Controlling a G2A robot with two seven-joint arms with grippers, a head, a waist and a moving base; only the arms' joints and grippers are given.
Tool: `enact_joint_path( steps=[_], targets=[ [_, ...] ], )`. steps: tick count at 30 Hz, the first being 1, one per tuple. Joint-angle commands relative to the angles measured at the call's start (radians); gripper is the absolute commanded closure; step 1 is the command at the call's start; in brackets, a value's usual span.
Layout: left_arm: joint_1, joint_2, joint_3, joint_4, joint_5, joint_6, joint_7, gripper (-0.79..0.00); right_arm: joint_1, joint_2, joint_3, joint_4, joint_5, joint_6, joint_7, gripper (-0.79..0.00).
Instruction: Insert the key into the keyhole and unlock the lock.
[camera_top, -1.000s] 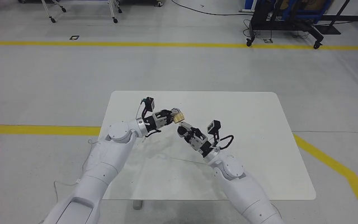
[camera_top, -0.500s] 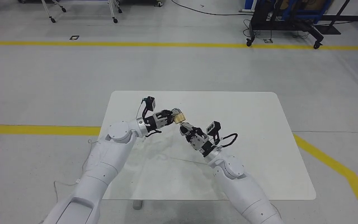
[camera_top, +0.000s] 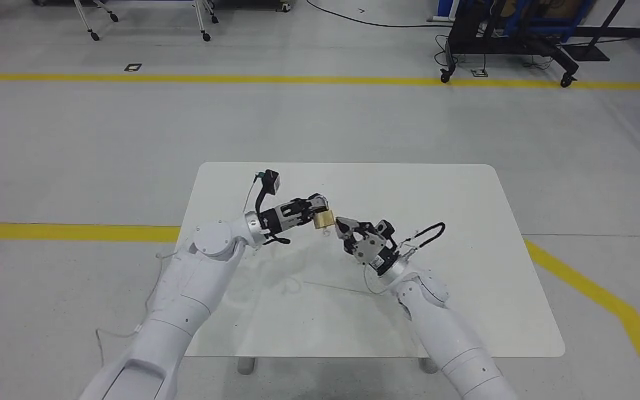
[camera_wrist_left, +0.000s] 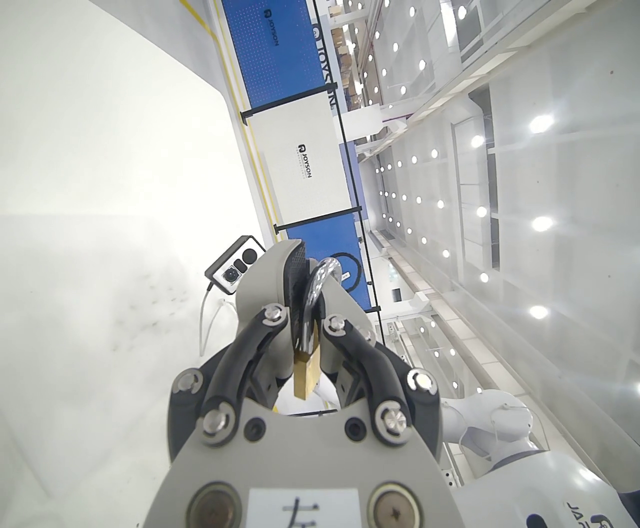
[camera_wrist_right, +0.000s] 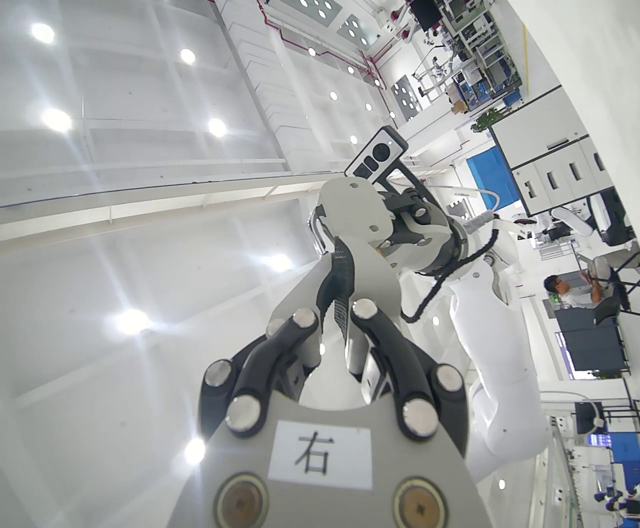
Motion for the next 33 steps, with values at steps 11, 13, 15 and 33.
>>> enact_joint_path(
  steps=[11, 13, 15, 33],
  targets=[
    [0.021, 0.003, -0.006, -0.029, 0.020, 0.018, 0.054, 0.000, -0.062, 0.015, 0.023, -0.083, -0.186, -0.156, -0.046, -0.342],
    [0.023, 0.004, -0.006, -0.033, 0.023, 0.018, 0.060, 0.000, -0.079, 0.016, 0.012, -0.105, -0.253, -0.193, -0.069, -0.342],
    [0.025, 0.004, -0.007, -0.036, 0.024, 0.019, 0.063, 0.000, -0.091, 0.015, -0.006, -0.121, -0.309, -0.223, -0.105, -0.345],
    [0.028, 0.007, -0.013, -0.053, 0.025, 0.021, 0.058, 0.000, -0.071, 0.001, -0.048, -0.109, -0.310, -0.249, -0.175, -0.175]
  ],
)
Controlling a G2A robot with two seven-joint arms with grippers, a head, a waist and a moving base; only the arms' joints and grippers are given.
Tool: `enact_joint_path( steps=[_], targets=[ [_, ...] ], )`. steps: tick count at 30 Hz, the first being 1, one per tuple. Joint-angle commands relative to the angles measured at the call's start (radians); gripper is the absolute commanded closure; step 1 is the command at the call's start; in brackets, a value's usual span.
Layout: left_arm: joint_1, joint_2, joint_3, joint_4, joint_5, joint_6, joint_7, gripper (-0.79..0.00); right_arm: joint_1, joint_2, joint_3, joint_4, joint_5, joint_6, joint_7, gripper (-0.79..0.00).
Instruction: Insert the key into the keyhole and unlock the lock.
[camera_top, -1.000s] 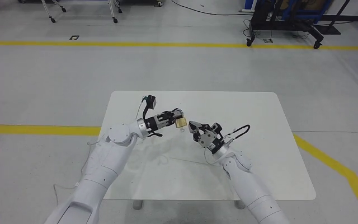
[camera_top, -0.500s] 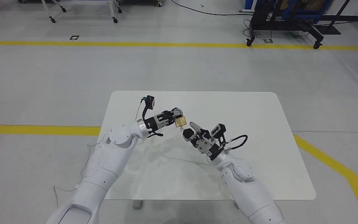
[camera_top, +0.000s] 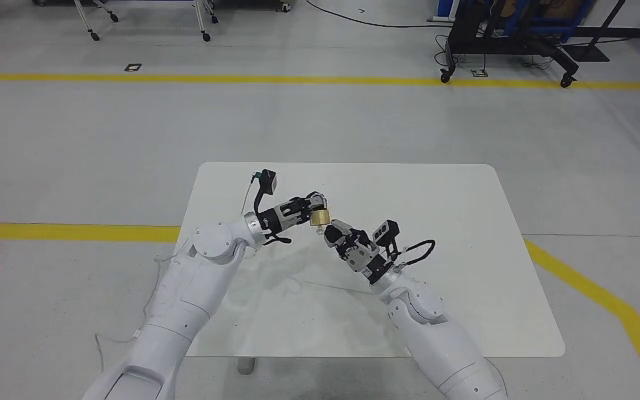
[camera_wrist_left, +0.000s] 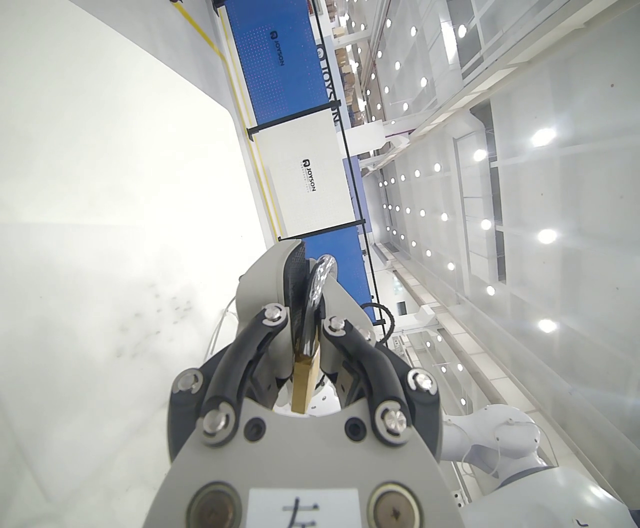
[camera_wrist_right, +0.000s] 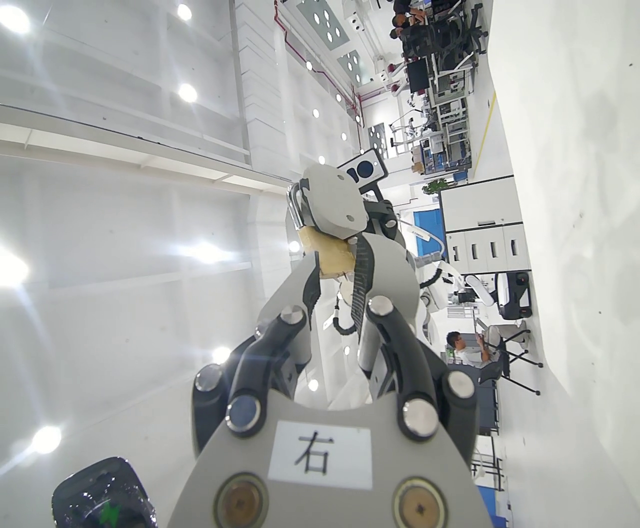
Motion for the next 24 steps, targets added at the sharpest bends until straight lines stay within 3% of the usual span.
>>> enact_joint_path(
  steps=[1, 11, 17, 20, 24],
  targets=[
    [-0.001, 0.000, 0.000, 0.001, -0.002, -0.001, -0.002, 0.000, 0.000, 0.000, 0.002, 0.000, 0.002, -0.002, 0.001, -0.191],
    [-0.019, 0.003, 0.016, 0.000, 0.066, -0.003, -0.021, 0.000, -0.021, 0.014, 0.079, -0.031, 0.041, -0.002, 0.030, -0.357],
    [-0.029, 0.006, 0.053, -0.041, 0.207, -0.025, -0.012, 0.000, -0.044, 0.026, 0.133, -0.073, 0.048, 0.020, 0.052, -0.391],
    [-0.033, 0.007, 0.078, -0.068, 0.285, -0.041, -0.020, 0.000, -0.049, 0.031, 0.144, -0.088, 0.019, 0.039, 0.052, -0.502],
    [-0.038, 0.007, 0.102, -0.082, 0.341, -0.064, -0.035, 0.000, -0.050, 0.034, 0.147, -0.103, -0.008, 0.066, 0.037, -0.557]
  ],
)
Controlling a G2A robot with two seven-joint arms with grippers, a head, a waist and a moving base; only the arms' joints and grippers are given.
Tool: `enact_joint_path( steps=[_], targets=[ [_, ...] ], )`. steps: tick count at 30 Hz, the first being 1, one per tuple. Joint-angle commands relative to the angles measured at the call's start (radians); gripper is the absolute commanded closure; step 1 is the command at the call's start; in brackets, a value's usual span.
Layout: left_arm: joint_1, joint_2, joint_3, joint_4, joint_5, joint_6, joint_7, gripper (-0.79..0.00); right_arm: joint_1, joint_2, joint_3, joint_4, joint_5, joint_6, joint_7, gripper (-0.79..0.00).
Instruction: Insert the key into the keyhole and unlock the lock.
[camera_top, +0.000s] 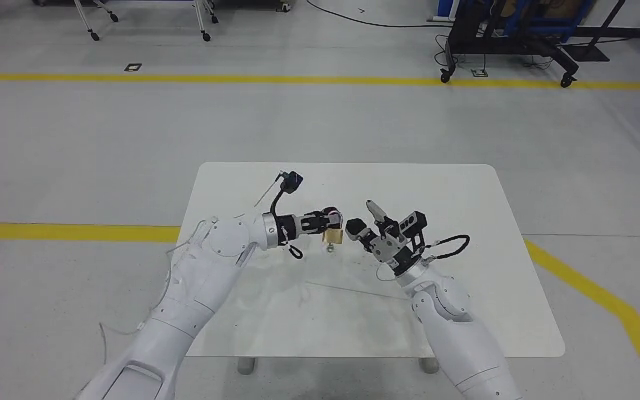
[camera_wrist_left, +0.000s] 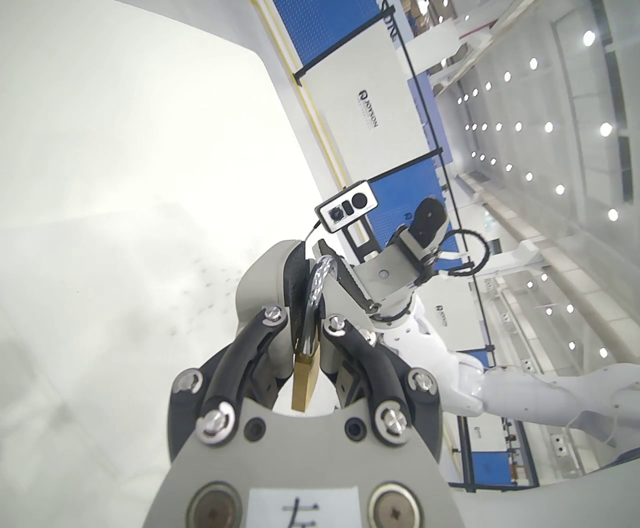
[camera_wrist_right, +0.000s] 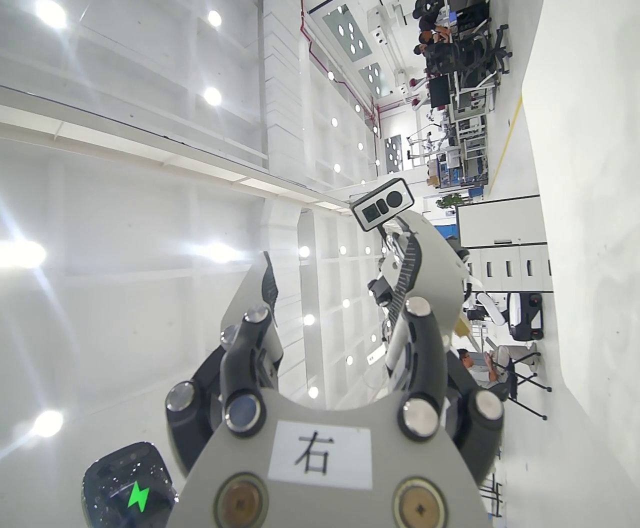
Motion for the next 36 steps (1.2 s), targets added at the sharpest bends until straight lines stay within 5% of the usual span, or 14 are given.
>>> enact_joint_path(
  steps=[1, 19, 36],
  targets=[
    [-0.003, 0.000, 0.010, -0.003, 0.024, -0.008, -0.004, 0.000, 0.001, 0.001, 0.001, -0.004, -0.010, 0.013, -0.007, -0.560],
    [-0.015, 0.001, 0.020, 0.013, 0.005, -0.043, -0.007, 0.000, 0.015, 0.006, 0.008, 0.026, -0.026, 0.057, -0.061, -0.680],
    [-0.017, 0.000, 0.036, 0.010, 0.061, 0.016, 0.055, 0.000, 0.006, 0.012, 0.002, 0.014, 0.012, 0.097, 0.038, -0.650]
  ],
)
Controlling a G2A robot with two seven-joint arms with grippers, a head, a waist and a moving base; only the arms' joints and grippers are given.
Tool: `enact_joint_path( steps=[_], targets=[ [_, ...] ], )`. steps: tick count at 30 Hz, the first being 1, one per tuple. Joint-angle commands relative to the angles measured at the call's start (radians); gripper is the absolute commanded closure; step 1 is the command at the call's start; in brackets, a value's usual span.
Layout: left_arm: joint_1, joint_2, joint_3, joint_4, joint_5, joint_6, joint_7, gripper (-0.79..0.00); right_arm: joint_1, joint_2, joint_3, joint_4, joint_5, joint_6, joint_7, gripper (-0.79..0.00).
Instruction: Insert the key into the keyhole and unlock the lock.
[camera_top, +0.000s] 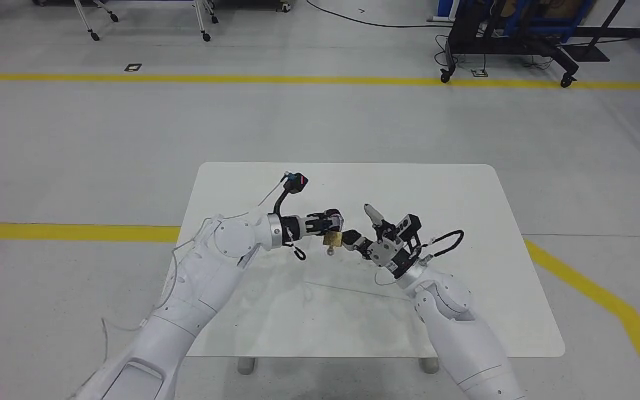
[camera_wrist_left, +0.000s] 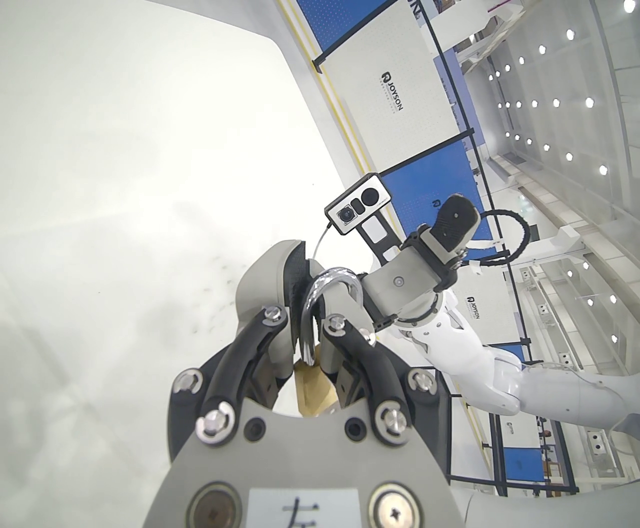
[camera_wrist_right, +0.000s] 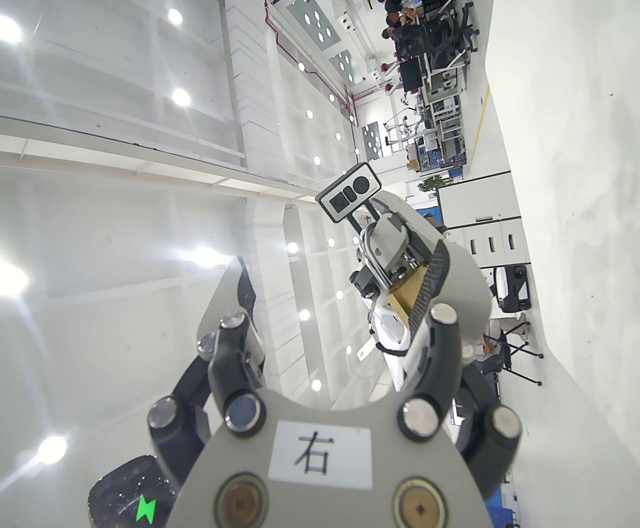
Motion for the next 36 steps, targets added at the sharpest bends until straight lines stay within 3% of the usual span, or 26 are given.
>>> enact_joint_path(
  steps=[1, 5, 7, 13, 23, 24, 27, 29, 33, 36],
  targets=[
    [0.000, 0.000, 0.001, 0.000, 0.002, 0.004, 0.005, 0.000, 0.000, 0.000, 0.004, 0.003, 0.003, -0.002, -0.010, -0.646],
    [0.000, 0.000, 0.001, -0.002, 0.010, 0.009, 0.013, 0.000, -0.001, 0.002, 0.024, 0.003, 0.017, -0.019, -0.035, -0.686],
    [0.000, 0.001, 0.004, -0.002, 0.019, 0.015, 0.011, 0.000, -0.007, 0.006, 0.051, -0.002, 0.026, -0.030, -0.045, -0.785],
    [-0.010, -0.002, 0.028, -0.003, 0.045, 0.041, -0.023, 0.000, -0.059, 0.021, 0.166, -0.061, 0.060, -0.063, -0.068, -0.785],
    [-0.082, -0.031, 0.138, 0.074, 0.084, 0.139, -0.164, 0.000, -0.063, 0.022, 0.172, -0.066, 0.062, -0.064, -0.069, -0.785],
    [-0.089, -0.034, 0.146, 0.083, 0.092, 0.148, -0.162, -0.052, -0.063, 0.022, 0.172, -0.066, 0.062, -0.064, -0.069, -0.785],
    [-0.106, -0.044, 0.170, 0.108, 0.112, 0.184, -0.158, -0.539, -0.063, 0.022, 0.172, -0.066, 0.062, -0.064, -0.069, -0.785],
    [-0.115, -0.049, 0.184, 0.123, 0.122, 0.194, -0.162, -0.570, -0.063, 0.022, 0.172, -0.066, 0.062, -0.064, -0.069, -0.785],
    [-0.132, -0.061, 0.209, 0.153, 0.132, 0.227, -0.175, -0.526, -0.063, 0.022, 0.172, -0.066, 0.062, -0.064, -0.069, -0.785],
    [-0.142, -0.068, 0.216, 0.168, 0.127, 0.227, -0.169, -0.542, -0.063, 0.022, 0.172, -0.066, 0.062, -0.064, -0.069, -0.785]
  ],
)
